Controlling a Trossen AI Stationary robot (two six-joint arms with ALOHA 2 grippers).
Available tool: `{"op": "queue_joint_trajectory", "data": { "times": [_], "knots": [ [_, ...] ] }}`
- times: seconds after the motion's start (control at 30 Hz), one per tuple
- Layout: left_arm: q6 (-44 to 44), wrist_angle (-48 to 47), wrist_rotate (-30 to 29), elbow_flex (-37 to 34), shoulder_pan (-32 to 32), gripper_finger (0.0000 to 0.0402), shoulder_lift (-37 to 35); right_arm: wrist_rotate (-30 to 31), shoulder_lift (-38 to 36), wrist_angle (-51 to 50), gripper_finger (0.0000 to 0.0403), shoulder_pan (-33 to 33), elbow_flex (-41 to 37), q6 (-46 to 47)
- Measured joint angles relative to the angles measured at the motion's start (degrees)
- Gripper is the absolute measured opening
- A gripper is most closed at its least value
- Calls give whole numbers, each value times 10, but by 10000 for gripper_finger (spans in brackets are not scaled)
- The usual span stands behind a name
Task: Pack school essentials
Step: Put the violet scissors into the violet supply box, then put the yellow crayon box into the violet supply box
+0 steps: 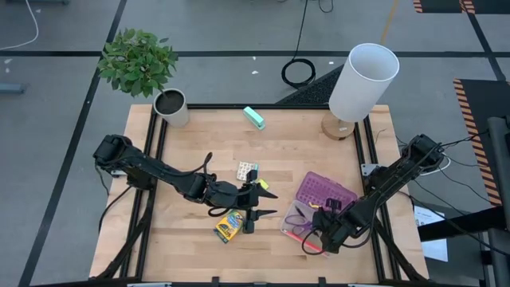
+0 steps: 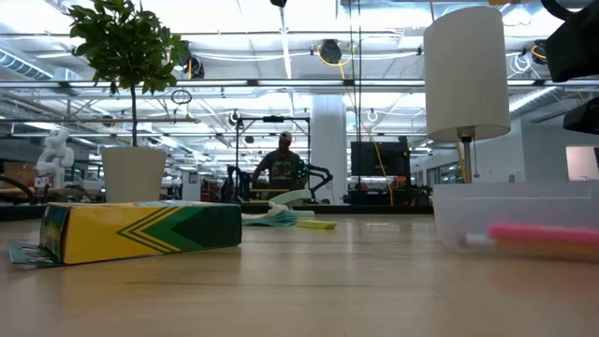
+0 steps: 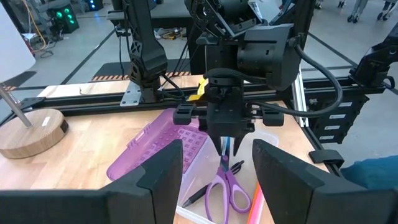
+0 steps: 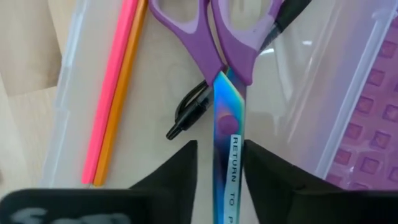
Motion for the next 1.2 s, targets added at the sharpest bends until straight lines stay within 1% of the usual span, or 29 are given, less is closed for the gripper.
{"op": "queue_joint_trajectory", "data": {
  "times": [0.13,0.23,0.37,0.5,0.6,0.77,0.83,0.93,1.03,1.13,1.2],
  "knots": [
    [-1,0,0,0,0,198,0,-1,0,2,155,0,0,-4],
    [-1,0,0,0,0,198,0,-2,-3,2,171,0,0,-13],
    [-1,0,0,0,0,198,0,-2,-26,2,177,0,0,-34],
    [1,-19,-1,0,0,198,0,4,-67,3,170,1,0,-46],
    [-7,-52,-18,0,0,198,0,54,-98,5,163,12,0,-55],
    [-58,-137,-87,0,0,198,0,211,-135,20,152,46,1,-101],
    [-83,-174,-100,0,-3,198,0,258,-141,36,149,57,1,-126],
    [-126,-219,-109,0,-17,198,0,283,-142,58,148,65,1,-169],
    [-193,-254,-116,1,-40,198,7,285,-142,90,148,65,-3,-209],
    [-250,-285,-131,0,-78,198,25,286,-142,153,148,64,-23,-261],
    [-299,-289,-139,0,-104,198,35,285,-142,211,148,62,-42,-302]
  ]
}}
